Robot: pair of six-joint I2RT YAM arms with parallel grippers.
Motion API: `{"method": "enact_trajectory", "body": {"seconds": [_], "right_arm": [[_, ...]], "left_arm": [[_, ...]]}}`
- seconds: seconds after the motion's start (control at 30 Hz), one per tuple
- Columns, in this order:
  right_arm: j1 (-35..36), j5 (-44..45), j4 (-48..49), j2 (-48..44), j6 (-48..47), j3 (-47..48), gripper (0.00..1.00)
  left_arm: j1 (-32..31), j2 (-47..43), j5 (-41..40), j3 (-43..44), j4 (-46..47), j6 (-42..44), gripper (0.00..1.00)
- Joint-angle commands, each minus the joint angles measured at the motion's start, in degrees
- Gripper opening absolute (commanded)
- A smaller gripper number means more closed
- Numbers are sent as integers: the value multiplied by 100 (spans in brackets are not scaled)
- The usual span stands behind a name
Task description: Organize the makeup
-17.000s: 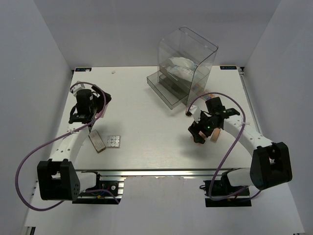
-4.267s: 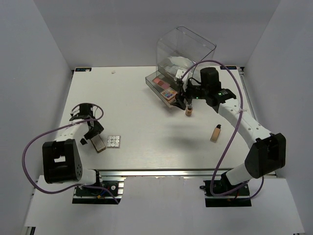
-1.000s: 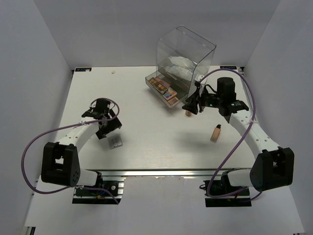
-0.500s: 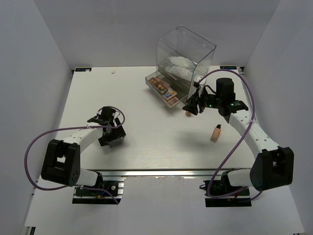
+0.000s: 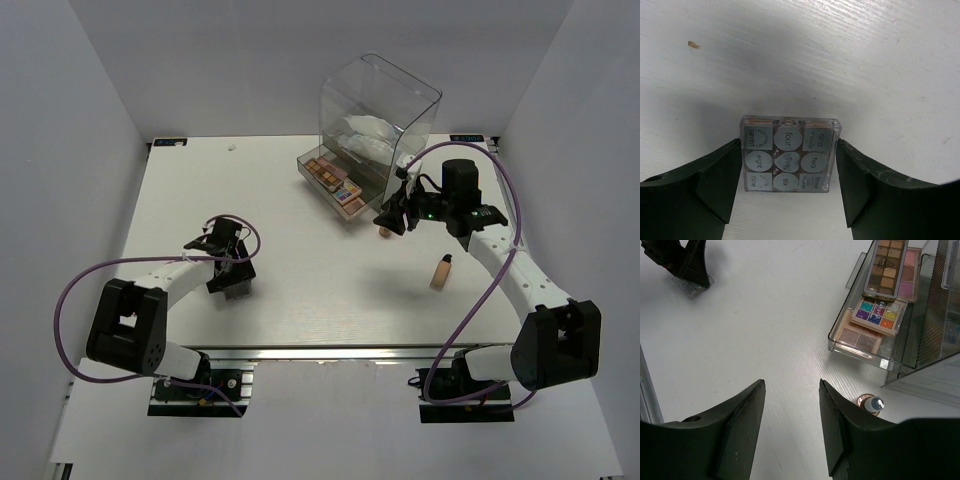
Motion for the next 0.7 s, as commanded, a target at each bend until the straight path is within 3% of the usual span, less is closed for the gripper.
{"method": "enact_trajectory", "body": {"seconds": [0.0,0.2,0.33,0.43,0.67], "right_arm": [[22,-8,80,-124,-37,22,53],[13,-17,89,-141,-37,40,53],[22,-17,98,-159,-28,40,53],[22,-8,107,-176,-28,40,53],[22,1,168,-185,16,48,53]], "left_arm": [[-12,211,-104,-285,10,42,75],[-38,203,-51,-163,80,86,69],[-47,80,185,144,106,104,45],[-47,-69,440,609,202,-106,39],[-47,456,2494,1576,1677,-1431,31]]}}
